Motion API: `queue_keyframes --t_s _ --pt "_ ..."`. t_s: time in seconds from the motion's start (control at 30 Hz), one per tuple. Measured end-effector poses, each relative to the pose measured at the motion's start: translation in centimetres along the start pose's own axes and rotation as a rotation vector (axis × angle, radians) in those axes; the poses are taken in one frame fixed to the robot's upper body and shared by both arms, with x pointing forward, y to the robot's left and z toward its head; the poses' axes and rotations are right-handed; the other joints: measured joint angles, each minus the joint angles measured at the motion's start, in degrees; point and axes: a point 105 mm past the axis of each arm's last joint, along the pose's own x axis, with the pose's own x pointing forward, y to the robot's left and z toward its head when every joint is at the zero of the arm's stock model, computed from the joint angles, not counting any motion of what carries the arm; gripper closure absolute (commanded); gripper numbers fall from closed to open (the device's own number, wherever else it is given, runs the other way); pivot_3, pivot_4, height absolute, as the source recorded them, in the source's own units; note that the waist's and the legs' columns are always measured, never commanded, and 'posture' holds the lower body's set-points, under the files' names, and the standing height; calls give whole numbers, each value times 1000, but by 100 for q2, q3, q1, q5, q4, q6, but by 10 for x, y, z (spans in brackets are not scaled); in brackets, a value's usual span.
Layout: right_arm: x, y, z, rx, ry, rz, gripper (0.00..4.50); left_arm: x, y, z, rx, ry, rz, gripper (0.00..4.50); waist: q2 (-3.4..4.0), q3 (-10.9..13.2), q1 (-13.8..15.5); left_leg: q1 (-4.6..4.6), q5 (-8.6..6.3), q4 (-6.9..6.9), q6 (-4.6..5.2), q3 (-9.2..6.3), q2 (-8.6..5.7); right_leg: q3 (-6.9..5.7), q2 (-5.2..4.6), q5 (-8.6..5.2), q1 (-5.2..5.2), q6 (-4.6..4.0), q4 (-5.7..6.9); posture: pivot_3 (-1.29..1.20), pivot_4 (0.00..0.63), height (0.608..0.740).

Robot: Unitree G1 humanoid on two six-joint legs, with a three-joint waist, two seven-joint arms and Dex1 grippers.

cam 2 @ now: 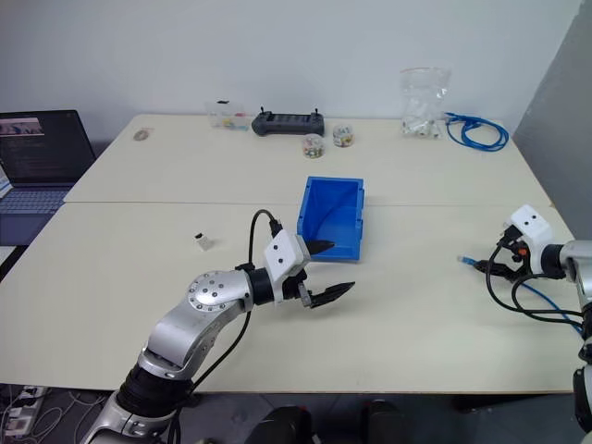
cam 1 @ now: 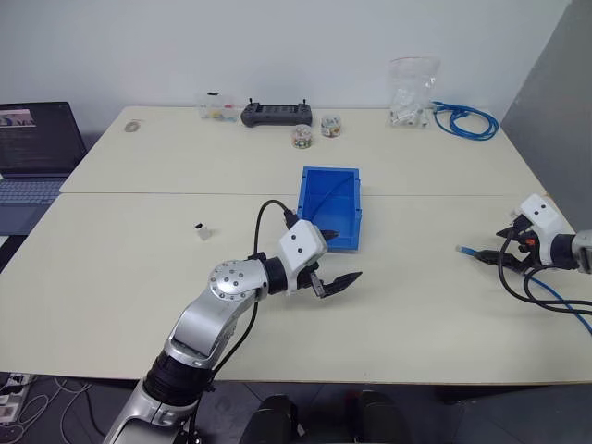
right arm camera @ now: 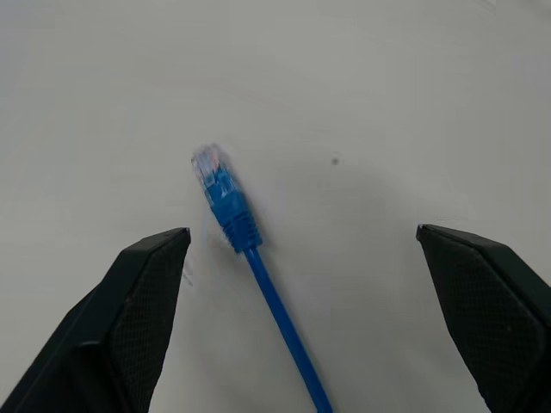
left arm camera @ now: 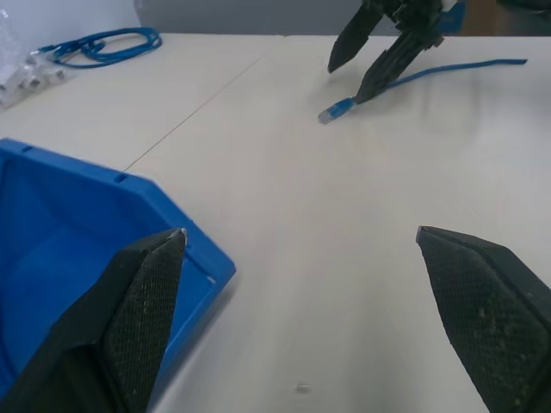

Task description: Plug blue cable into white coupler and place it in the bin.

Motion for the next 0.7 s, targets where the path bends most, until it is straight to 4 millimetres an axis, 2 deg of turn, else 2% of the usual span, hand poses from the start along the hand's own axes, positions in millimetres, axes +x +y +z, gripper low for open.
queue_keyframes --t_s 0.1,0.2,0.4,0.5,0.53,0.6,0.63,0.67,0.7 --pt "1 4 -6 -13 62 77 19 1 -2 -1 2 5 -6 0 -1 1 2 -1 1 1 -1 -4 1 5 -2 0 0 0 -2 0 150 740" --pt "4 6 -11 -5 84 97 412 1 -2 -1 5 8 -5 0 -1 0 11 1 1 1 -1 -8 1 9 -3 1 0 0 0 0 150 740" --pt "4 2 -13 -2 99 85 1994 1 -3 -2 8 10 -14 0 -1 0 18 2 3 3 -5 -10 1 8 -3 1 2 0 1 0 150 740" --pt "4 2 -13 -14 91 86 2556 3 -6 -2 10 11 -37 0 -1 0 16 2 8 2 -14 -9 1 11 -3 1 2 0 1 0 150 740" --pt "5 3 -12 -24 89 90 2877 3 -7 -1 11 11 -42 0 -1 0 14 3 8 2 -14 -9 1 12 -3 1 2 0 1 0 150 740" --pt "6 5 -11 -47 85 104 3179 4 -8 -2 11 12 -48 0 -1 0 12 4 8 2 -14 -9 1 15 -3 1 2 0 3 0 150 740" --pt "6 6 -10 -55 84 114 3511 4 -8 -2 10 14 -50 0 -1 0 11 5 7 2 -12 -8 1 15 -3 1 2 0 3 0 150 740" --pt "7 7 -9 -59 82 122 3615 4 -8 -3 9 16 -52 0 -1 0 11 6 7 2 -12 -8 1 15 -3 1 2 0 4 0 150 740" --pt "8 10 -7 -72 79 142 3989 3 -9 -3 8 19 -60 0 -1 0 10 6 6 3 -10 -8 1 15 -2 1 2 0 4 0 150 740"
